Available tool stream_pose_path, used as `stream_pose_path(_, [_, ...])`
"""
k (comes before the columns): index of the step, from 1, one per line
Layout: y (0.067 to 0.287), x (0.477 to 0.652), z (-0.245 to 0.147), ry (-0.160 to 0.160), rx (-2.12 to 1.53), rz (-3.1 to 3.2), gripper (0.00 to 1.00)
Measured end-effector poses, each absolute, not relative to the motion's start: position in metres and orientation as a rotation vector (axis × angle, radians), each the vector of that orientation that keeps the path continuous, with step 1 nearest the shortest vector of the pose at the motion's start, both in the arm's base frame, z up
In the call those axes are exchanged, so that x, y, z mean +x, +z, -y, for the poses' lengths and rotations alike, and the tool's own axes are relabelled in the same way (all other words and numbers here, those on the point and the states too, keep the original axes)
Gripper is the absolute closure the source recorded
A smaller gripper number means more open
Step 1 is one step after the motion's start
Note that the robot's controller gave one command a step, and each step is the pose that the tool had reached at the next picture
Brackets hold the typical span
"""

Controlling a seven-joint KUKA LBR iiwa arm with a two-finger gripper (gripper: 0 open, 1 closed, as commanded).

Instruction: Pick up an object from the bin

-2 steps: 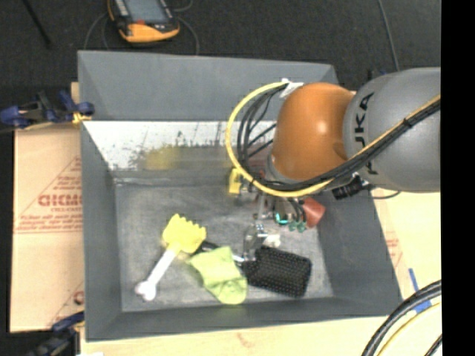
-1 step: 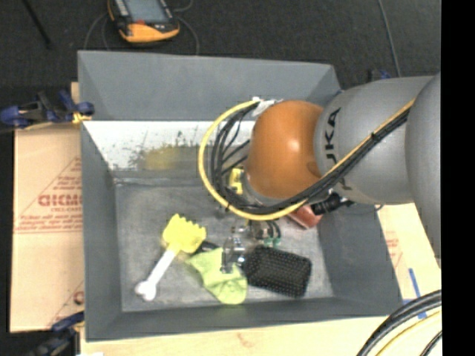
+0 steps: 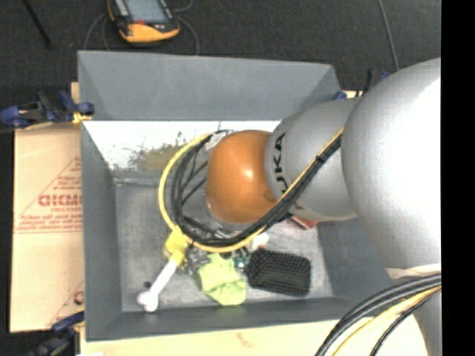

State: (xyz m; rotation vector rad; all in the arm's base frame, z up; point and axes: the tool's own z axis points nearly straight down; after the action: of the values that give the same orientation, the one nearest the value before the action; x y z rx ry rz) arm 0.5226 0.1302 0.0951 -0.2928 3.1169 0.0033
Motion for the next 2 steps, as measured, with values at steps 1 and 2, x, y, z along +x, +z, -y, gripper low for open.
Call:
stream_pose_path(1, [0.0951,0.5226,-0.1302,0.004,-0.292,-3.117,1.0])
stream_pose_path(2, [0.1007,0.5239,-0.1291,0.002,-0.284,-3.125,1.0])
